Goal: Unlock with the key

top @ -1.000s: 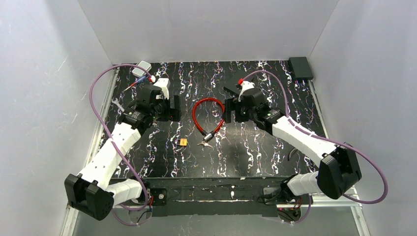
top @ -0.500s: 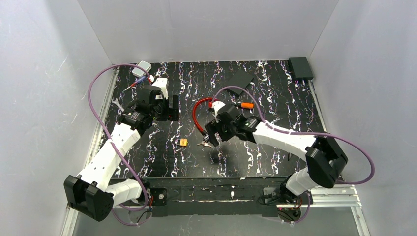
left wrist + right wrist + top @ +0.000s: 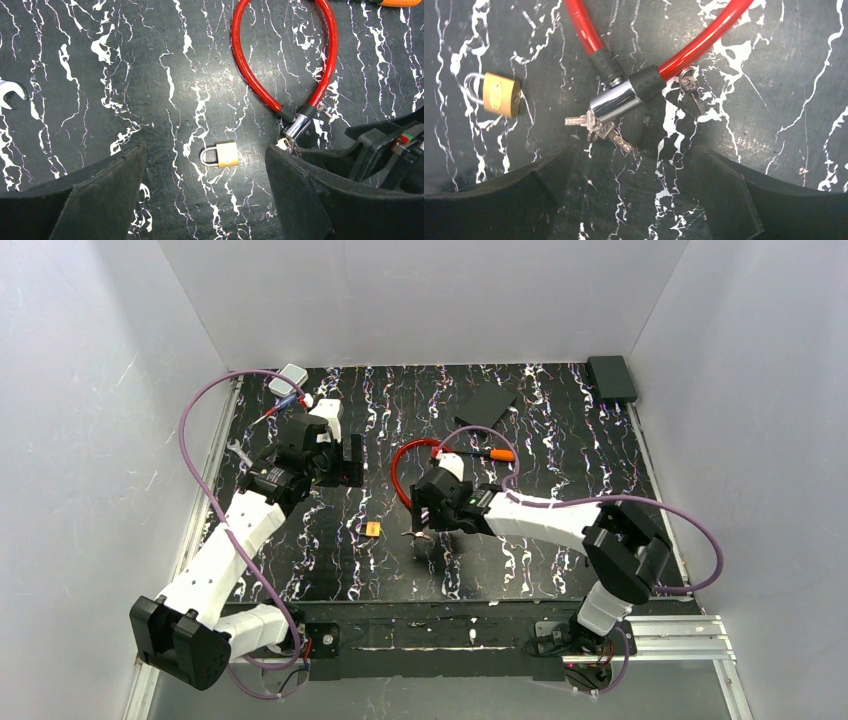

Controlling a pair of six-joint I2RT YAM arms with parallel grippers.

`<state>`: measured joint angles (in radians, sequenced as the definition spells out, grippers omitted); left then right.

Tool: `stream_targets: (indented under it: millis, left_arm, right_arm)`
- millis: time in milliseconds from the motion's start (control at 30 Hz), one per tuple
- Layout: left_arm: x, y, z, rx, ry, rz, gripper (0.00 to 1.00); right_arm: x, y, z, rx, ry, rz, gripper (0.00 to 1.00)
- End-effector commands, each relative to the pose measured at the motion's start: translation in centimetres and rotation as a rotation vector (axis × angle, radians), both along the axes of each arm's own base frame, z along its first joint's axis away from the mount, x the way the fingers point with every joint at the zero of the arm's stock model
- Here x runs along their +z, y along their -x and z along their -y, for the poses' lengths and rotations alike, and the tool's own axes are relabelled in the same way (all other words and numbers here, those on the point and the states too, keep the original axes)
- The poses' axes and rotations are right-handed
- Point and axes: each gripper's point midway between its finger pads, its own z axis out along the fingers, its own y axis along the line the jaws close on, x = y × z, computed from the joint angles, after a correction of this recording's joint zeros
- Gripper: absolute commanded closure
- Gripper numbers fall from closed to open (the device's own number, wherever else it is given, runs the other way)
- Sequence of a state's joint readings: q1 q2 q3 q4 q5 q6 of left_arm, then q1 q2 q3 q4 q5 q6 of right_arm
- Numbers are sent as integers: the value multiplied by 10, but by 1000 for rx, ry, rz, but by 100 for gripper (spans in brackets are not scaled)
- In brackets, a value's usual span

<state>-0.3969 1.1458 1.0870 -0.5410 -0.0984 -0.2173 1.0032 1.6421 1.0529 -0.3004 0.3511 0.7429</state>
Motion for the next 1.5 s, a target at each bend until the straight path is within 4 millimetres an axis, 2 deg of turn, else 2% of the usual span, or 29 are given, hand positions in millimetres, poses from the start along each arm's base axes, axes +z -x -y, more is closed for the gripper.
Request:
stream_targets:
  millis: [0, 200, 500, 700, 900, 1200, 1467]
  left_arm:
    - [14, 4, -1, 0, 6, 30, 14]
    - [15, 5, -1, -3, 7, 34, 14]
    - [16, 7, 1, -11, 21, 34, 14]
    - [17, 8, 4, -19, 34, 31, 14]
    - [17, 8, 7, -27, 49, 26, 14]
    - [14, 8, 8, -29, 45, 15, 15]
    - [9, 7, 9, -31, 25, 5, 15]
  right_arm:
    - [14, -24, -12, -197, -48, 39, 2]
    - [9, -40, -9, -256, 74, 55, 2]
    - [1, -54, 0, -338, 186, 80, 5]
    - [2, -68, 5, -349, 205, 103, 10]
    - [-10, -78, 15, -364, 222, 80, 17]
    - [-27, -89, 12, -332, 227, 47, 27]
    - [-37, -104, 2, -249, 230, 64, 64]
